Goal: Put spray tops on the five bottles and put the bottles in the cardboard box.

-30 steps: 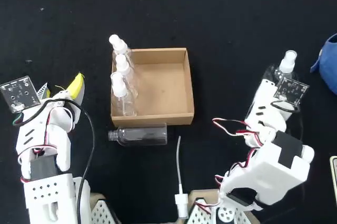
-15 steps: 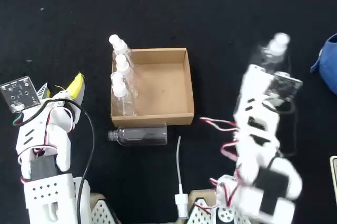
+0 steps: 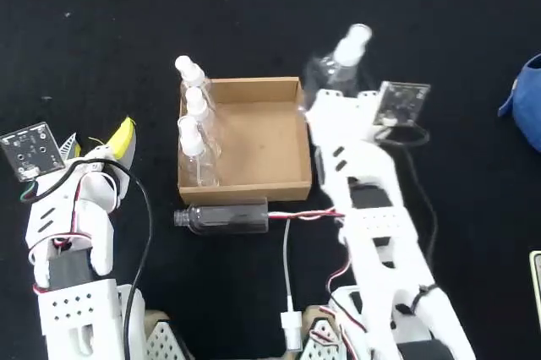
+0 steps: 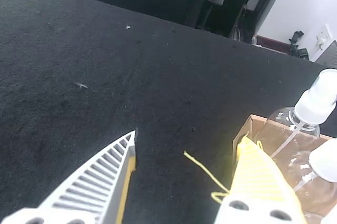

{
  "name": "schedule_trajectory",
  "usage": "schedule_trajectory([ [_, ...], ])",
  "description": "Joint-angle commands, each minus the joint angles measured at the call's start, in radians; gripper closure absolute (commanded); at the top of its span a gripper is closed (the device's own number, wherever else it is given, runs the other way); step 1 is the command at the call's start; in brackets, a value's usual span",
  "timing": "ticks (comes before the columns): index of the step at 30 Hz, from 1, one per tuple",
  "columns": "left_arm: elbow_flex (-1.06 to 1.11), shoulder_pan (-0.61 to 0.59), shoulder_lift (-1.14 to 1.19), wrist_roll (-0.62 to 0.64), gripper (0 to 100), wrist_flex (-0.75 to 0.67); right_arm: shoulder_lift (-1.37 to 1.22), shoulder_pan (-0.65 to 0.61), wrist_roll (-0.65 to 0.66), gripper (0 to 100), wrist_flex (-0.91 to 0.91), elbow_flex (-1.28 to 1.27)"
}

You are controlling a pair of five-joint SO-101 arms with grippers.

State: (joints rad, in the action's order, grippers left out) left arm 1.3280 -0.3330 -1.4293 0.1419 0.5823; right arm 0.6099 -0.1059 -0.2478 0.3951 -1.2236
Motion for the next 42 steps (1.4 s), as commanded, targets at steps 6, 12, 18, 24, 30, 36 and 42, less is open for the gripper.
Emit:
schedule_trajectory([
  [6,-0.012,0.004,-0.012,-0.002,82,-0.025,-0.217,-0.114,-0.008,98.8,0.350,0.022],
  [12,-0.012,0.004,-0.012,-0.002,82,-0.025,-0.403,-0.126,-0.008,98.8,0.364,0.122],
  [18,-0.012,0.008,-0.012,-0.002,82,-0.025,-0.533,-0.133,0.069,98.8,0.540,0.134],
  [24,-0.012,0.007,-0.012,-0.002,82,-0.025,-0.690,-0.190,0.129,98.8,0.684,0.140],
  [30,-0.012,0.005,-0.012,-0.002,82,-0.025,-0.809,-0.193,0.132,98.7,0.749,0.191],
  [36,-0.012,0.005,-0.012,-0.002,82,-0.025,-0.866,-0.198,0.133,98.7,0.746,0.225],
  [42,-0.012,0.007,-0.012,-0.002,82,-0.025,-0.940,-0.195,0.133,98.7,0.753,0.263],
])
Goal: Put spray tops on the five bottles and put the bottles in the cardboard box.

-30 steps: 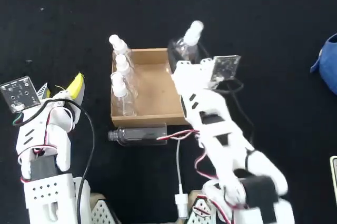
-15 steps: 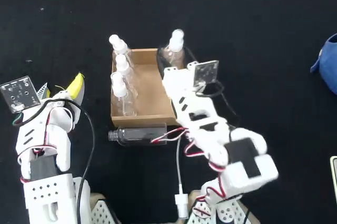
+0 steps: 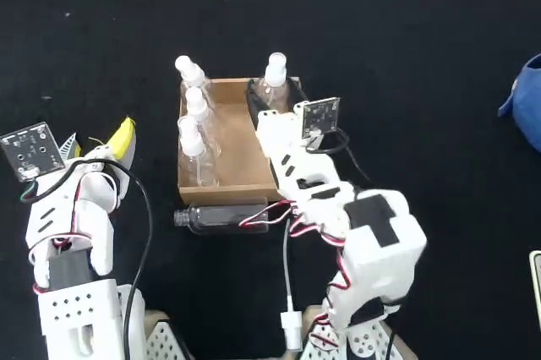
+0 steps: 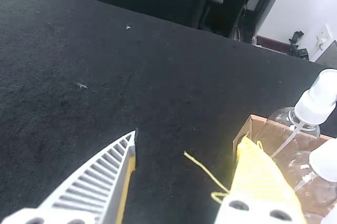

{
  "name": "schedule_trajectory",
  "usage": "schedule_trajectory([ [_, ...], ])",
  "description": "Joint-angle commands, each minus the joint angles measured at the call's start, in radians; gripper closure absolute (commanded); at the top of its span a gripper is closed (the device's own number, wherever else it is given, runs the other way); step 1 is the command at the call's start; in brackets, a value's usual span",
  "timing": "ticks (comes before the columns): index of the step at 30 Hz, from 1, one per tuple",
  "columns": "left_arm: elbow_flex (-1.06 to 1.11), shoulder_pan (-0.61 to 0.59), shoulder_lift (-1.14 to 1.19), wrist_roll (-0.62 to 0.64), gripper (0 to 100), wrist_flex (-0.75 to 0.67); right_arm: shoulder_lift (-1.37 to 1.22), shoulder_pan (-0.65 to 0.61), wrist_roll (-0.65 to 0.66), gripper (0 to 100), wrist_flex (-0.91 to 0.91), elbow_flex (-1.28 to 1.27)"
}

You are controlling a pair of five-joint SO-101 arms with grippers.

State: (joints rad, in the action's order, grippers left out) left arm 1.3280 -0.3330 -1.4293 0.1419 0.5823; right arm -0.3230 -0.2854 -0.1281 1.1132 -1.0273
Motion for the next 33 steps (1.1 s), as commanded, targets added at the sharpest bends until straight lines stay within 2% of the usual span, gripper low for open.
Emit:
schedule_trajectory([
  [1,-0.012,0.007,-0.012,-0.002,82,-0.025,-0.019,-0.015,0.014,98.7,0.035,0.079],
  [11,-0.012,0.007,-0.012,-0.002,82,-0.025,-0.091,-0.018,0.015,98.2,0.035,0.145],
  [17,-0.012,0.007,-0.012,-0.002,82,-0.025,-0.097,-0.037,0.107,98.2,0.035,0.142],
  [21,-0.012,0.010,-0.012,-0.002,82,-0.025,-0.097,-0.058,0.112,98.1,0.035,0.140],
  [28,-0.012,0.008,-0.012,-0.002,82,-0.025,-0.097,-0.061,0.107,78.6,0.029,0.136],
  [33,-0.012,0.008,-0.012,-0.002,82,-0.025,-0.094,-0.063,0.106,77.3,0.034,0.124],
])
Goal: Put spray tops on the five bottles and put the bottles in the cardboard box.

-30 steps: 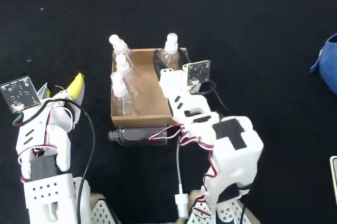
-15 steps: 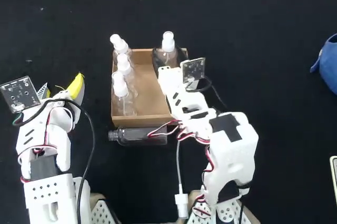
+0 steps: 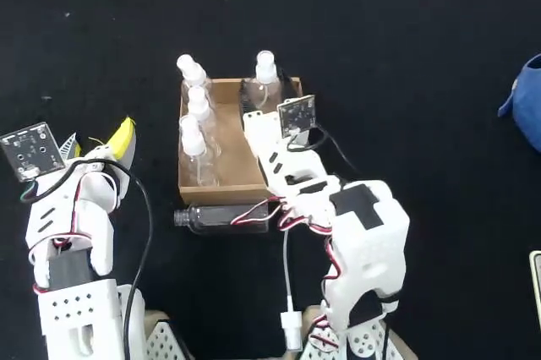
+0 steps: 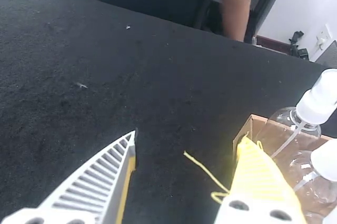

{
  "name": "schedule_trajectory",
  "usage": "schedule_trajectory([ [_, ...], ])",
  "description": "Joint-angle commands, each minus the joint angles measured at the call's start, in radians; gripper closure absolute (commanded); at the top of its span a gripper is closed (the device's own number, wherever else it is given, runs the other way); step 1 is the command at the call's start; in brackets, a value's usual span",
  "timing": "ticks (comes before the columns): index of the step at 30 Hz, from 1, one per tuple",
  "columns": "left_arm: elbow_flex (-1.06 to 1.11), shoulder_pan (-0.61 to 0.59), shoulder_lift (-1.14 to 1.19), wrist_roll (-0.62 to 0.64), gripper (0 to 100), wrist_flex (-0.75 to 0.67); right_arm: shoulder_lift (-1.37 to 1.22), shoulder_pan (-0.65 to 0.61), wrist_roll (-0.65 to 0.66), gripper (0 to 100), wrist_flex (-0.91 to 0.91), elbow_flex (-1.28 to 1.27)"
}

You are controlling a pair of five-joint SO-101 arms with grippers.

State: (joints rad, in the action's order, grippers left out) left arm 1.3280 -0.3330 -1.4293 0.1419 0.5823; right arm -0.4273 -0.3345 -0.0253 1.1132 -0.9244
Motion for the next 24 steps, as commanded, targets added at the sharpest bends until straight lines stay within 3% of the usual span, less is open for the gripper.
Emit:
schedule_trajectory([
  [1,-0.012,0.008,-0.012,-0.002,82,-0.025,0.012,-0.014,0.003,77.2,0.035,0.021],
  [9,-0.012,0.007,-0.012,-0.002,82,-0.026,0.013,-0.014,0.008,76.6,0.035,0.021],
  [15,-0.012,0.007,-0.012,-0.002,82,-0.026,0.013,-0.014,0.005,58.6,0.035,0.001],
  [24,-0.012,0.005,-0.012,-0.002,82,-0.026,0.050,-0.012,0.009,62.6,0.184,-0.067],
])
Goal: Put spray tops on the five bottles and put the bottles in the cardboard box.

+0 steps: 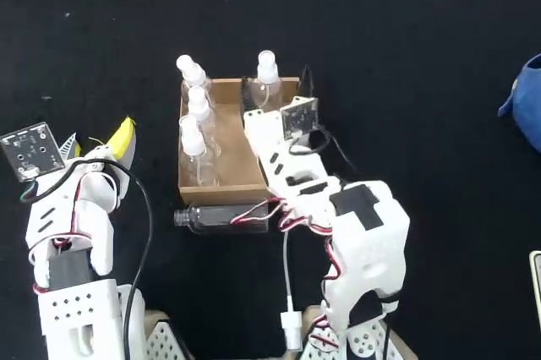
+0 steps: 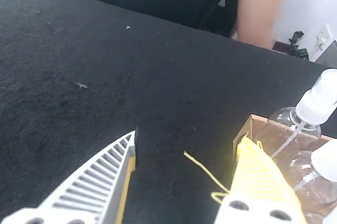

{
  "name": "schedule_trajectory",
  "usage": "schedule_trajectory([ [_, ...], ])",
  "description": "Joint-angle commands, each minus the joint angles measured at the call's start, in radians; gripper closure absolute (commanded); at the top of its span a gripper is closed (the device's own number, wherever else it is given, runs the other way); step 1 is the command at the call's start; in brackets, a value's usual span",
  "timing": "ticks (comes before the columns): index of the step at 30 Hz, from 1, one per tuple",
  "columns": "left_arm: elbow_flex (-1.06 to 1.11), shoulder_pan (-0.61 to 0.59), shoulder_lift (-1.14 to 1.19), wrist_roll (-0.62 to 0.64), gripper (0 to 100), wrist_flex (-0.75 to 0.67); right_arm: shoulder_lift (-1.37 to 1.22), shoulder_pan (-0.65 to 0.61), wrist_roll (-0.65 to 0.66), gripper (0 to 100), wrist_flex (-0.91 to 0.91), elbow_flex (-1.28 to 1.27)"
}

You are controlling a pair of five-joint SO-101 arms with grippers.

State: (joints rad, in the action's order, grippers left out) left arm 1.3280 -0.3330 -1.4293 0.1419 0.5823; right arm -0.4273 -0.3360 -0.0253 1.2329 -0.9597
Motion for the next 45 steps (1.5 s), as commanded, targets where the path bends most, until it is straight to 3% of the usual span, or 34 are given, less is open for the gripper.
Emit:
schedule_trajectory([
  [1,-0.012,0.005,-0.012,-0.002,82,-0.026,0.074,-0.011,0.009,62.6,0.060,-0.045],
  [16,-0.012,0.005,-0.012,-0.002,82,-0.026,0.418,-0.006,0.003,62.6,-0.127,-0.213],
  [22,-0.012,0.010,-0.012,0.000,82,-0.026,0.627,-0.005,0.008,62.7,-0.130,-0.378],
  [32,-0.012,0.012,-0.012,0.008,82,-0.026,1.027,0.072,-0.025,65.7,-0.288,-0.588],
  [35,-0.012,0.012,-0.012,0.008,82,-0.025,1.171,0.089,-0.114,79.1,-0.454,-0.605],
  [39,-0.050,-0.021,-0.008,-0.048,82,0.060,1.389,0.147,-0.132,96.2,-0.847,-0.576],
  [42,-0.074,-0.044,-0.002,-0.144,82,0.209,1.572,0.189,-0.129,96.7,-1.145,-0.527],
  [45,-0.073,-0.048,-0.002,-0.209,82,0.299,1.755,0.192,-0.028,90.9,-1.447,-0.469],
])
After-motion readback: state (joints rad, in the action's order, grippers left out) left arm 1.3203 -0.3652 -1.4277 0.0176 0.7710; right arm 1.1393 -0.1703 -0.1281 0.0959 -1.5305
